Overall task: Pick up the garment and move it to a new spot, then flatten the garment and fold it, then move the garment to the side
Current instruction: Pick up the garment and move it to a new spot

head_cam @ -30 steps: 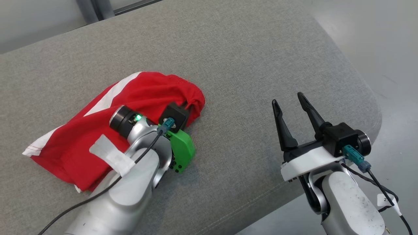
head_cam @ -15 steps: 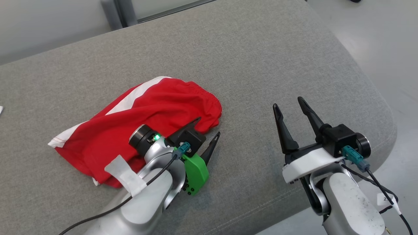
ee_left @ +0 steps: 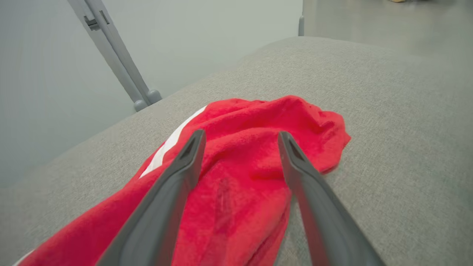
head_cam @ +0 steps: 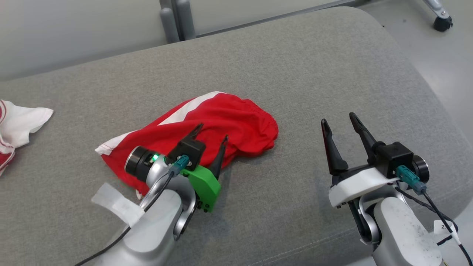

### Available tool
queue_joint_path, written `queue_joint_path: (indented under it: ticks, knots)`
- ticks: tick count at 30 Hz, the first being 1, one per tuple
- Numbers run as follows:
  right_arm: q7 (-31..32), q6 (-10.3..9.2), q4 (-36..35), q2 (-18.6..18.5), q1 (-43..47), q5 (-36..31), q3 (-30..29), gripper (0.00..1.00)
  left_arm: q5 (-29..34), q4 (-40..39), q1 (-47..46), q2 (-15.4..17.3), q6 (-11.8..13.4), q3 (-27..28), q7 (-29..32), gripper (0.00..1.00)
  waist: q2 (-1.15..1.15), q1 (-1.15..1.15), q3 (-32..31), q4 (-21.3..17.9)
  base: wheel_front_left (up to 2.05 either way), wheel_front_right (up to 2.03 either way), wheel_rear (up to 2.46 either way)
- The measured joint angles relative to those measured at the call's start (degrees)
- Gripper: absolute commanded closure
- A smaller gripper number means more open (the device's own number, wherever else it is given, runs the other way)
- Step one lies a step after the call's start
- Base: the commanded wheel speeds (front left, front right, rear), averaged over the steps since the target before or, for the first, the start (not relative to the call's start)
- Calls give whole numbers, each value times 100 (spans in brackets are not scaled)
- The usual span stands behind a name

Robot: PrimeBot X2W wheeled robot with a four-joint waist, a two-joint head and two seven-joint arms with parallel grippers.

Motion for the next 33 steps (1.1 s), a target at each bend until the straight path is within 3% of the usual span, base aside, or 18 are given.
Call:
queue_joint_path:
  ticks: [14,24,33]
  knots:
    - [0,33,69,-34,113,31,3,0,-608,253,590,129,158,1209,-124,0,0,0,-245,590,0,0,0]
    - [0,121,118,-26,89,27,79,0,-1339,485,623,160,175,2089,-86,0,0,0,-88,539,0,0,0]
    - [0,121,132,-24,85,-13,19,0,-1452,759,624,120,176,2321,29,0,0,0,3,464,0,0,0]
